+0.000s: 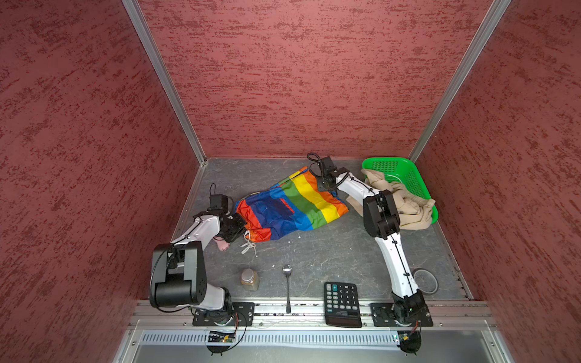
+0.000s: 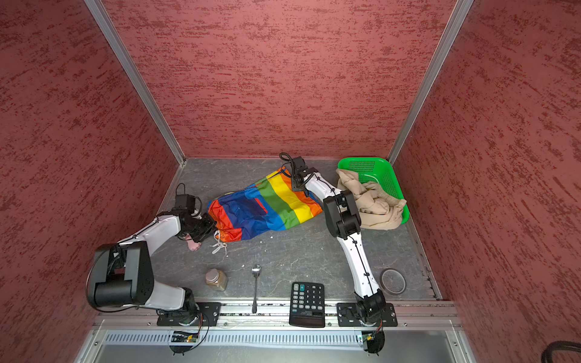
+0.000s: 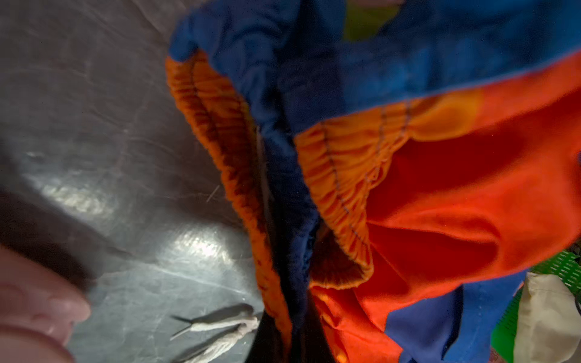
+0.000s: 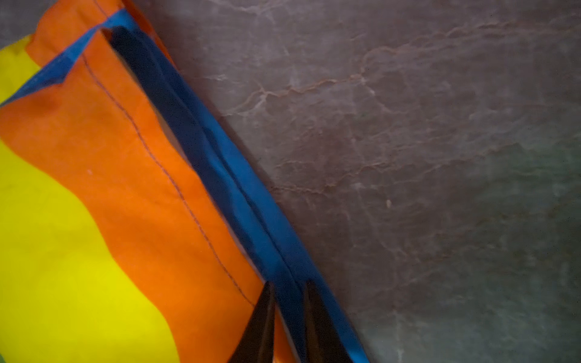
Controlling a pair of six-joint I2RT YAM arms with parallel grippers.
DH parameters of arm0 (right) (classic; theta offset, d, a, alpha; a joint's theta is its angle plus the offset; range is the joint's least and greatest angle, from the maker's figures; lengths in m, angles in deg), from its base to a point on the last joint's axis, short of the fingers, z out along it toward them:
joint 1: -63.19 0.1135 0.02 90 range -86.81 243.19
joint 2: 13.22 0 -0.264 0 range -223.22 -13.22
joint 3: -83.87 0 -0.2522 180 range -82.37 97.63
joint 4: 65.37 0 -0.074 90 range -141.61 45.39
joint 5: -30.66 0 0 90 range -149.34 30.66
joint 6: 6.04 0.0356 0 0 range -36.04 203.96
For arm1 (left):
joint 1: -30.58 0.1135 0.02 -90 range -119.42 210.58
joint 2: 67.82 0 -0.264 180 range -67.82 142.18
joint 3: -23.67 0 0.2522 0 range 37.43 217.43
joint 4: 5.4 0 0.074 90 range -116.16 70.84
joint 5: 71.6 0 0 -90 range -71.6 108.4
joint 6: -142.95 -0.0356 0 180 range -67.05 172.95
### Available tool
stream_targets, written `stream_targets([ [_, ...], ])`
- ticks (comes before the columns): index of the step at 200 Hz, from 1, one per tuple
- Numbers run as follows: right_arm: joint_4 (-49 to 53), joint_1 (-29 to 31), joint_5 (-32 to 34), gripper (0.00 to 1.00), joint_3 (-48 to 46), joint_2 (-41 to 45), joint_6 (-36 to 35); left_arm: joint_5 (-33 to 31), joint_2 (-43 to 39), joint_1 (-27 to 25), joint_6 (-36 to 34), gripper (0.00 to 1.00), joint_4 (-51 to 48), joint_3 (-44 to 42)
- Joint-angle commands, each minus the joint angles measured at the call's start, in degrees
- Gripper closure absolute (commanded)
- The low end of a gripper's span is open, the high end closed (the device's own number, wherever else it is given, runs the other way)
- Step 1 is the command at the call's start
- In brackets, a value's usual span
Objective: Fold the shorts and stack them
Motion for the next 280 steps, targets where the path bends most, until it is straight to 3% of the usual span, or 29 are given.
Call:
stream_targets([
  [1,0.27,-0.95,-1.71,0.64,1.59,2.23,1.75,-0.37,0.77,-0.04,0.32,0.93,1.38,-0.24],
  [42,-0.71,-1.17,-7.4,0.43,8.34,2.23,0.96,-2.95,0.76,-4.63,-1.38,0.9,1.12,1.76],
  [84,-0.6,-1.76,-11.94,0.38,15.69,-3.29,-0.93,-4.82,5.14,-14.41,-4.17,0.9,-0.62,7.71],
  [155,-1.72,-6.52,-12.58,0.28,18.05,-9.28,2.31,-2.91,12.15,-17.05,-5.83,0.89,-0.07,10.07],
  [259,-10.39,-7.19,-22.77,0.4,15.75,-10.01,2.07,-1.25,17.96,-17.05,-6.85,0.89,0.13,12.68],
  [280,-11.62,-7.23,-23.16,0.57,15.78,-10.02,2.6,-1.1,18.52,-17.0,-6.85,0.89,-0.13,12.76],
])
